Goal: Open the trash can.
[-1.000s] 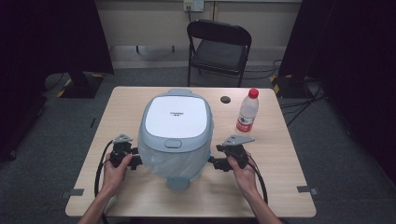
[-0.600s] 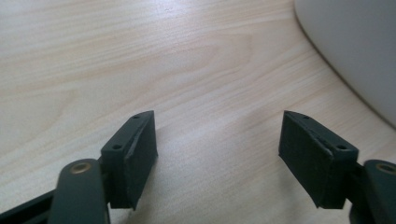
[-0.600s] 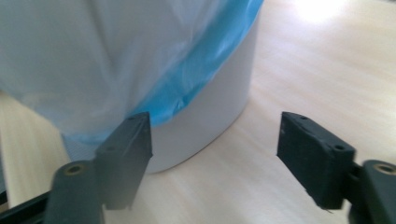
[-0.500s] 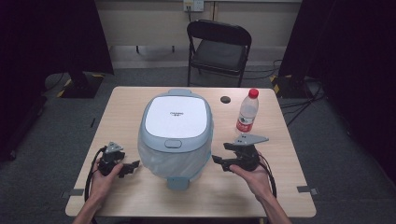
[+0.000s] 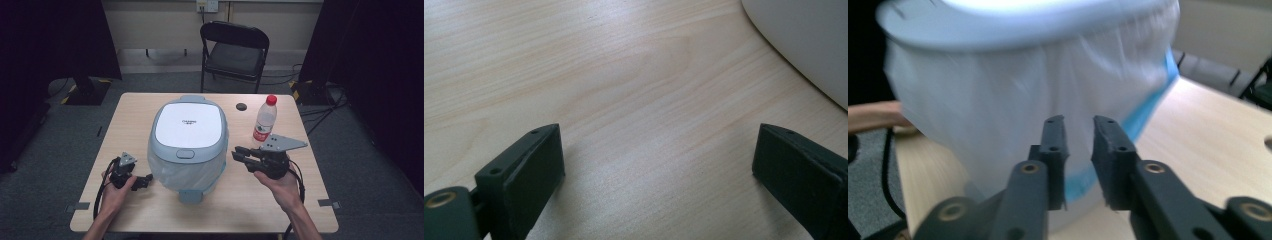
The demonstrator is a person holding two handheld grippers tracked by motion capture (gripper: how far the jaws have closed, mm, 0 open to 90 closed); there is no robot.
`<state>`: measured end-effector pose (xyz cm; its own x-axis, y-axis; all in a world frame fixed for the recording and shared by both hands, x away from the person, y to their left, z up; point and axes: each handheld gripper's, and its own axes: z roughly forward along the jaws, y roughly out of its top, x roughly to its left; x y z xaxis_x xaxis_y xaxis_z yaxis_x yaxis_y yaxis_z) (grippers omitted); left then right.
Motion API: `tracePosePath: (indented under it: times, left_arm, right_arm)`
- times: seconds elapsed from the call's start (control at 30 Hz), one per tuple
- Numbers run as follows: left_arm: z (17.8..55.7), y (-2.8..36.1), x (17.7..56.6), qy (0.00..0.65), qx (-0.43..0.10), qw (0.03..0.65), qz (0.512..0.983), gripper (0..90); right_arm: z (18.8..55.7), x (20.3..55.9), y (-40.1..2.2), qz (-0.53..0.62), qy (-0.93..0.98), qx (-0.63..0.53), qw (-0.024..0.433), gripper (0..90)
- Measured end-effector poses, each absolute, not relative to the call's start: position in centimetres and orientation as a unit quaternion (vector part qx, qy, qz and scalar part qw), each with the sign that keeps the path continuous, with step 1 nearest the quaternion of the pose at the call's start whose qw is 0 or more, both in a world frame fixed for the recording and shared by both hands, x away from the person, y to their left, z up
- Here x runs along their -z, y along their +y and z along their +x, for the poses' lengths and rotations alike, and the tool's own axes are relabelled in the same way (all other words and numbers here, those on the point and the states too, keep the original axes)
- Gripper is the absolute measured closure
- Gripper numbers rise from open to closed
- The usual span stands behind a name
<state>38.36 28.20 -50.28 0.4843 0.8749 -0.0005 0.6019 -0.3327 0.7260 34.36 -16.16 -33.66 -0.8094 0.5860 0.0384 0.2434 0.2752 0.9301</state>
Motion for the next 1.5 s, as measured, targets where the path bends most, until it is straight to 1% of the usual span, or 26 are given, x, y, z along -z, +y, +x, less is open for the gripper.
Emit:
tracePosePath:
  times: [0.1,0.13,0.2,0.3,0.47,0.53,0.57,0.7,0.73,0.93,1.07,1.5]
  left_arm:
    - [38.4,28.2,50.3,0.467,-0.200,0.340,0.791,5.6]
    - [38.4,28.2,50.3,0.467,-0.200,0.340,0.791,5.6]
    - [38.4,28.2,50.3,0.466,-0.200,0.341,0.792,5.2]
    - [38.5,28.2,50.3,0.460,-0.195,0.341,0.797,3.4]
    - [38.5,28.2,50.3,0.459,-0.195,0.341,0.797,3.3]
    - [38.5,28.3,50.3,0.458,-0.195,0.340,0.798,3.3]
    - [38.5,28.3,50.3,0.458,-0.195,0.340,0.798,3.3]
    - [38.5,28.3,50.3,0.458,-0.194,0.340,0.798,3.3]
    - [38.5,28.3,50.3,0.458,-0.194,0.340,0.798,3.3]
    - [38.4,28.3,50.3,0.458,-0.195,0.340,0.798,3.3]
    - [38.4,28.3,50.3,0.458,-0.195,0.340,0.798,3.2]
    - [38.4,28.3,50.3,0.458,-0.196,0.338,0.798,3.2]
  right_arm:
    - [34.0,32.1,-15.8,0.251,0.777,-0.554,0.162,88.7]
    - [33.9,31.6,-15.7,0.245,0.774,-0.562,0.160,90.0]
    - [33.7,30.2,-15.3,0.232,0.766,-0.578,0.158,90.0]
    - [33.4,29.2,-14.7,0.219,0.763,-0.588,0.156,90.0]
    - [32.7,27.8,-12.6,0.181,0.766,-0.602,0.139,90.0]
    - [32.6,27.7,-11.8,0.171,0.769,-0.602,0.130,90.0]
    - [32.6,27.7,-10.8,0.166,0.776,-0.596,0.124,88.4]
    - [32.7,28.0,-9.3,0.157,0.789,-0.583,0.116,86.8]
    - [32.8,28.1,-8.4,0.151,0.793,-0.580,0.109,87.0]
    - [33.3,28.8,-6.5,0.140,0.807,-0.565,0.103,88.6]
    - [33.1,28.8,-6.2,0.140,0.809,-0.561,0.110,89.0]
    - [33.6,29.1,-6.4,0.150,0.806,-0.566,0.087,90.0]
